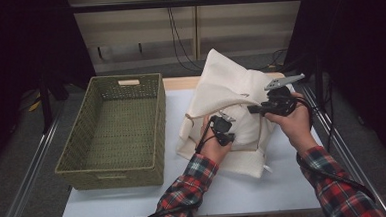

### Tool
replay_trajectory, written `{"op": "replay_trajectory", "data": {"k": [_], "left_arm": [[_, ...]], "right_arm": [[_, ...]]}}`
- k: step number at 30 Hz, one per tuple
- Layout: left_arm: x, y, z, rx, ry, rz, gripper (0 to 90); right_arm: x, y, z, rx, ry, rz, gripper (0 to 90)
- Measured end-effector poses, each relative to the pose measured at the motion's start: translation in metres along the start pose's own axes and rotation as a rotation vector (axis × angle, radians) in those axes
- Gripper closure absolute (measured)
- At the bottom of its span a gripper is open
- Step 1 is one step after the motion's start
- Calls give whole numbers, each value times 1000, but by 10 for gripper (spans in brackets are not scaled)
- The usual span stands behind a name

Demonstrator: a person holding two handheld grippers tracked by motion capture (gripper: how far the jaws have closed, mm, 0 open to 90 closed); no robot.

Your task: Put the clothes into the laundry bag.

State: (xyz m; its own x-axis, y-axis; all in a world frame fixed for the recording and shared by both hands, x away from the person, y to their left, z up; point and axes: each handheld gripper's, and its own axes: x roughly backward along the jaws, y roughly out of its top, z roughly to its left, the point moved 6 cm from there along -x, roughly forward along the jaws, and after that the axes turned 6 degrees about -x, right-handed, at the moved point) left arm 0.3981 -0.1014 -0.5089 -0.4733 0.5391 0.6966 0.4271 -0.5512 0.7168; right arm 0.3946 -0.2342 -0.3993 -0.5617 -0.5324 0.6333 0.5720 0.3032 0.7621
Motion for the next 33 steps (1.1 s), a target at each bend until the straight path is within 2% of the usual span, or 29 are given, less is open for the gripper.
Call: {"op": "replay_trajectory", "data": {"k": [1, 3, 7, 15, 19, 20, 21, 23, 24, 25, 31, 33], "left_arm": [[1, 0, 1, 2, 4, 10, 752], [-2, 3, 2, 21, 7, -9, 754], [-3, 8, 8, 20, 23, -15, 757], [-4, 20, 16, 51, 38, -63, 774], [-4, 25, 22, 36, 70, -79, 782], [-4, 25, 23, 38, 70, -81, 783], [-4, 26, 24, 53, 68, -92, 785], [-4, 27, 27, 53, 83, -90, 788], [-4, 27, 28, 56, 80, -98, 789], [-3, 27, 30, 50, 97, -99, 791], [-1, 25, 38, 29, 119, -91, 805], [0, 27, 40, 22, 148, -89, 809]], "right_arm": [[-1, 0, 0, -1, 0, -2, 887], [-1, -1, 1, -1, 8, 1, 887], [-2, -1, 1, -3, 12, 0, 887], [1, -2, -1, -13, 15, -10, 887], [0, -2, 1, -16, 20, -9, 888], [0, -2, 1, -15, 37, -11, 890], [0, -1, 4, -30, 74, -30, 890], [-1, 0, 8, -2, 42, -12, 889], [-1, 1, 9, 4, 39, -10, 889], [-2, 2, 10, 7, 36, -9, 889], [-3, -1, 8, 4, 50, -4, 890], [-2, -1, 8, 9, 49, -2, 890]]}}
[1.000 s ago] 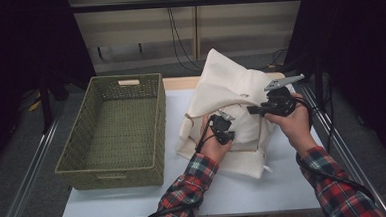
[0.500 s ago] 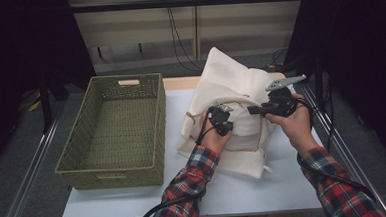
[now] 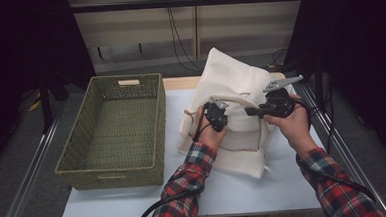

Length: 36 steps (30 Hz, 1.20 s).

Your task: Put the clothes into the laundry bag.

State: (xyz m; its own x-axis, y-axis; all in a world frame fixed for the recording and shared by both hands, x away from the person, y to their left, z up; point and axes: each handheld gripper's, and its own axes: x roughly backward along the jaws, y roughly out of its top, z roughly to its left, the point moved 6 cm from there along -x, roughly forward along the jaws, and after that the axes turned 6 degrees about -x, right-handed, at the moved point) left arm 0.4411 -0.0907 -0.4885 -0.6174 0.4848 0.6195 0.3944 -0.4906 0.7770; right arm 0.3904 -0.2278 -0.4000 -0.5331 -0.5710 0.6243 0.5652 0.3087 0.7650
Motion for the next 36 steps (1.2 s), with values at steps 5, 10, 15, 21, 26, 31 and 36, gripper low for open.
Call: {"op": "replay_trajectory", "data": {"k": [5, 10, 15, 21, 26, 31, 36], "left_arm": [[1, 3, 11, -6, 27, -5, 815], [2, -1, 19, 39, 11, -26, 809], [3, -6, 14, 76, -30, -46, 764], [9, -6, 15, 83, -61, -47, 751], [12, -6, 15, 89, -83, -57, 751], [14, -7, 15, 90, -93, -63, 722], [18, -8, 16, 89, -107, -68, 684]], "right_arm": [[2, 1, -1, 12, -6, -1, 890], [4, -2, -6, -8, -22, -5, 890], [4, -3, -11, -29, -47, -9, 889], [0, -1, -14, -7, -101, -17, 840], [-8, 2, -21, 12, -169, -16, 653], [-19, 5, -31, 20, -198, 6, 499], [-37, 5, -38, 33, -206, 29, 415]]}}
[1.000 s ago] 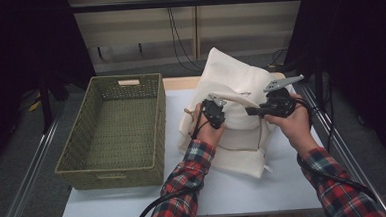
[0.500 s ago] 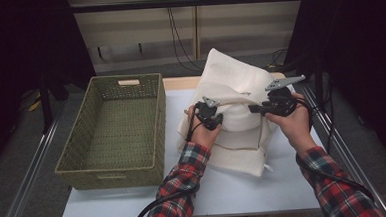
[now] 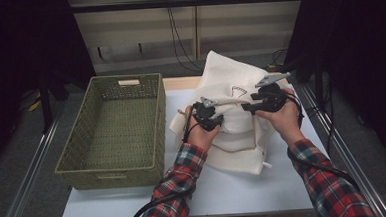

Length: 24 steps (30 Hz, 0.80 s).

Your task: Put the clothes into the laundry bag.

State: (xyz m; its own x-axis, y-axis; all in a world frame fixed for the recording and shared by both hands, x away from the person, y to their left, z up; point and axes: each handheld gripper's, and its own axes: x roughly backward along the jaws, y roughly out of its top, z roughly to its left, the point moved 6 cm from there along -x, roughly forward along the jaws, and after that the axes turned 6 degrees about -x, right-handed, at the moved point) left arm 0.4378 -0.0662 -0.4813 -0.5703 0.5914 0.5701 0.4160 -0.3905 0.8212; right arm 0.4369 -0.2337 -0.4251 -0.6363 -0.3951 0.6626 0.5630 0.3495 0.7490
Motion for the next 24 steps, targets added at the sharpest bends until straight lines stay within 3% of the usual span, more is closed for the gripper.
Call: {"op": "replay_trajectory", "data": {"k": [1, 2, 3, 5, 7, 11, 13, 15, 17, 20, 21, 24], "left_arm": [[1, 0, 0, 10, -7, 1, 679], [2, -1, 0, 10, -8, 5, 672], [2, -1, 0, 12, -13, 4, 661], [5, -2, 1, 6, -15, 3, 623], [7, -1, 0, -5, -16, -16, 553], [15, 4, -5, -9, -27, -50, 423], [18, 5, -9, -15, -23, -48, 420], [18, 5, -14, -20, -27, -46, 409], [18, 4, -19, -51, -33, -46, 393], [7, -5, -28, -59, -59, -17, 359], [1, -10, -30, -85, -53, -3, 359], [-11, -18, -32, -83, -60, 11, 350]], "right_arm": [[-5, 0, -2, 34, 3, 4, 407], [-9, -3, 0, 24, -9, 27, 419], [-12, -3, -1, 48, -12, 23, 466], [-17, -4, -2, 49, 18, 37, 679], [-16, -3, 0, 15, 67, 36, 867], [-16, 0, 3, 41, 68, 35, 884], [-15, 0, 1, 32, 54, 38, 885], [-15, 0, 1, 17, 79, 30, 885], [-15, -1, 2, 15, 70, 34, 885], [-16, -1, 3, 17, 87, 26, 885], [-16, -1, 3, 15, 90, 29, 885], [-14, -3, 4, 12, 91, 31, 885]]}}
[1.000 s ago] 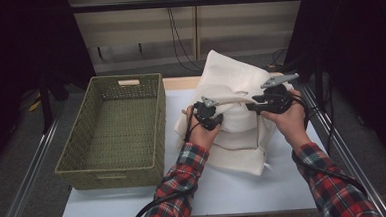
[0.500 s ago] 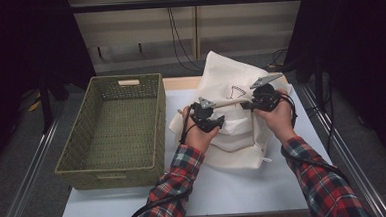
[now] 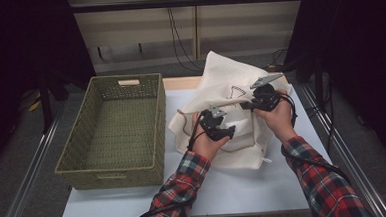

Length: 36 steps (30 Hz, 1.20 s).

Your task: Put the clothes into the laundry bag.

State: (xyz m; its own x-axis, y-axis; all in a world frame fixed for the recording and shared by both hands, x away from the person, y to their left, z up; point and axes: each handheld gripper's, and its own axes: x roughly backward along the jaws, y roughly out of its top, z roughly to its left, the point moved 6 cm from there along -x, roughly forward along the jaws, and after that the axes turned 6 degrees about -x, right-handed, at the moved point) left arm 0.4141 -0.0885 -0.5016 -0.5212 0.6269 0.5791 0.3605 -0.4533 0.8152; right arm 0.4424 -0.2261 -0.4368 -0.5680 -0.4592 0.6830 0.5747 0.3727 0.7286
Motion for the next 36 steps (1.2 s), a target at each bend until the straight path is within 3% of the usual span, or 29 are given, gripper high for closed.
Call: {"op": "replay_trajectory", "data": {"k": [4, 7, 10, 12, 14, 15, 16, 19, 20, 21, 25, 26, 28, 36], "left_arm": [[-13, -6, 0, -37, 23, 29, 369], [-17, -7, 1, -57, 49, 70, 502], [-18, -6, 0, -76, 75, 97, 737], [-19, -4, 1, -51, 75, 92, 791], [-18, -3, 6, -52, 83, 96, 805], [-18, -1, 8, -28, 84, 82, 809], [-17, 0, 11, -34, 94, 86, 811], [-14, 4, 21, 5, 121, 68, 814], [-14, 5, 25, 0, 119, 73, 815], [-14, 7, 28, 18, 126, 63, 815], [-13, 12, 42, 8, 174, 59, 816], [-13, 13, 46, 30, 185, 44, 816], [-13, 14, 55, 30, 199, 37, 815], [-16, 11, 59, 61, 171, 8, 750]], "right_arm": [[1, -2, 0, -10, -9, -9, 885], [1, -2, 0, -14, -3, -8, 885], [2, -2, 1, -20, 7, -5, 884], [2, -2, 1, -18, 2, -6, 884], [2, -3, 1, -20, 15, -18, 883], [2, -3, 1, -29, 6, -18, 883], [3, -4, 2, -35, 13, -14, 883], [1, -5, 2, -34, 6, -20, 882], [1, -5, 2, -35, 2, -22, 882], [1, -5, 3, -38, 18, -21, 882], [0, -3, 6, -35, 33, -25, 881], [0, -2, 7, -36, 36, -26, 881], [0, -2, 9, -27, 36, -25, 881], [1, -1, 12, -16, 50, -23, 874]]}}
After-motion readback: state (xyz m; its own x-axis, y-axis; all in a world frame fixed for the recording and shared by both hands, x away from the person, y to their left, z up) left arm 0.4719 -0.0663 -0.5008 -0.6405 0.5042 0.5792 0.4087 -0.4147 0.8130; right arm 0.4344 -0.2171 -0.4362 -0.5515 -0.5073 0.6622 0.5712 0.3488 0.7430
